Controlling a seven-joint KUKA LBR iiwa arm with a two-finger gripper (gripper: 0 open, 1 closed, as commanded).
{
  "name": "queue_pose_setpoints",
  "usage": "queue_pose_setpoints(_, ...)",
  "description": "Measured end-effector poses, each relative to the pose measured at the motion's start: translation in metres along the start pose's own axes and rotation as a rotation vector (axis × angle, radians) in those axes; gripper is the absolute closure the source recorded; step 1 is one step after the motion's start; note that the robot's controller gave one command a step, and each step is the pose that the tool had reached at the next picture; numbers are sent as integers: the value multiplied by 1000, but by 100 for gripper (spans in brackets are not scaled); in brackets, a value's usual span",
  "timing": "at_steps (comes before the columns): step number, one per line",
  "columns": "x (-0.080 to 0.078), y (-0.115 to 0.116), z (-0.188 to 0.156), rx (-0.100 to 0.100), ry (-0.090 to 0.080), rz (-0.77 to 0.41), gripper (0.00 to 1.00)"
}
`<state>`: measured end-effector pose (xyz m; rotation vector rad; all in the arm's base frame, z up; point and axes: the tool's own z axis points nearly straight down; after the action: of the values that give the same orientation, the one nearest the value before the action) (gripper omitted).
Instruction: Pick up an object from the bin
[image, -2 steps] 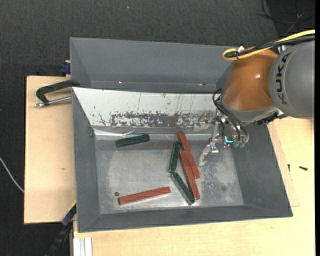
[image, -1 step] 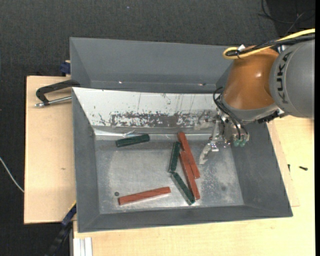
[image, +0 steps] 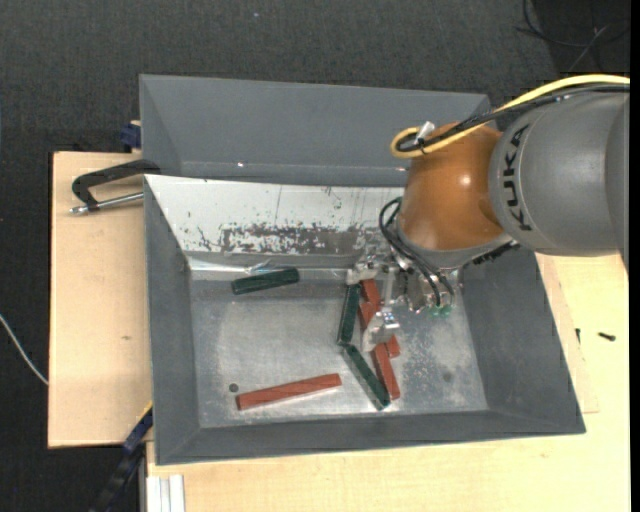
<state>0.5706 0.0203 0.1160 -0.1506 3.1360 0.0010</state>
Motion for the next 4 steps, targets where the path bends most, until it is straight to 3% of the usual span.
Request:
queue_pose_setpoints(1,5,33,1,-3,0,93,0)
queue_pose_setpoints(2,47,-2,-3,-1,1,-57,0)
queue_pose_setpoints(3,42,50,23,0,1,-240,0)
queue_pose_setpoints(4,59,102,40,0,8,-250,100)
